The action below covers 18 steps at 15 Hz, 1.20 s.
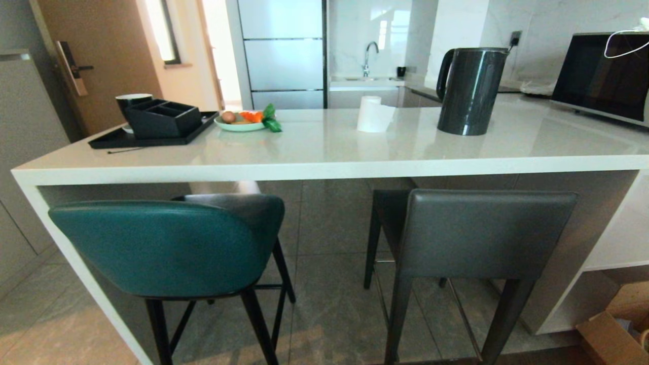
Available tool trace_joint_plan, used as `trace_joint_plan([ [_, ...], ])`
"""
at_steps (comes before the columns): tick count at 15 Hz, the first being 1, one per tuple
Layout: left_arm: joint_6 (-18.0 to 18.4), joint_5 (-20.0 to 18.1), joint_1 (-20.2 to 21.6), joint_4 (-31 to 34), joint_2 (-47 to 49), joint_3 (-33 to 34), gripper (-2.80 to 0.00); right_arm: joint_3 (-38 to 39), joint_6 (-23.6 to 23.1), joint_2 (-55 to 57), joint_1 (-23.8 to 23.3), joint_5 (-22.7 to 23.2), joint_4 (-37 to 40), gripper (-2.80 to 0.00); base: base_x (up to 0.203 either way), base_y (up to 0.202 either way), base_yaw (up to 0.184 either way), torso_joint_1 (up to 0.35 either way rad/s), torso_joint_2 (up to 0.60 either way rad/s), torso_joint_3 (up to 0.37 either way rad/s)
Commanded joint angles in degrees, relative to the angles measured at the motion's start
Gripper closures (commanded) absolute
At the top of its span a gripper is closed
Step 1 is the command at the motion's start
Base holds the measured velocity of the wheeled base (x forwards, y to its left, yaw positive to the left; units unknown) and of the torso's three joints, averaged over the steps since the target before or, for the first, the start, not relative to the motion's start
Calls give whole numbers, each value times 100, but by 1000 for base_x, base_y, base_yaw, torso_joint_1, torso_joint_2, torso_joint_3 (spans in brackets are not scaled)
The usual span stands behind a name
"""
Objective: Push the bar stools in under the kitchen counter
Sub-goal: Pull the blue chair out from under the dining table
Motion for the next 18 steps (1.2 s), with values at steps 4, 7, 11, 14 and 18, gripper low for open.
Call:
trace_joint_plan([
  [4,1,-2,0,0,0,18,0,26,3,9,2,-1,-4,0,0,0,0,0,0,0],
  [7,1,-2,0,0,0,18,0,26,-6,9,2,-1,-4,0,0,0,0,0,0,0],
  [11,-114,112,9,-26,9,18,0,26,-6,9,2,-1,-5,0,0,0,0,0,0,0],
  [14,-114,112,7,-26,7,18,0,26,38,9,2,-1,-4,0,0,0,0,0,0,0],
  [18,-114,114,-9,-26,0,18,0,26,38,9,2,-1,-4,0,0,0,0,0,0,0],
])
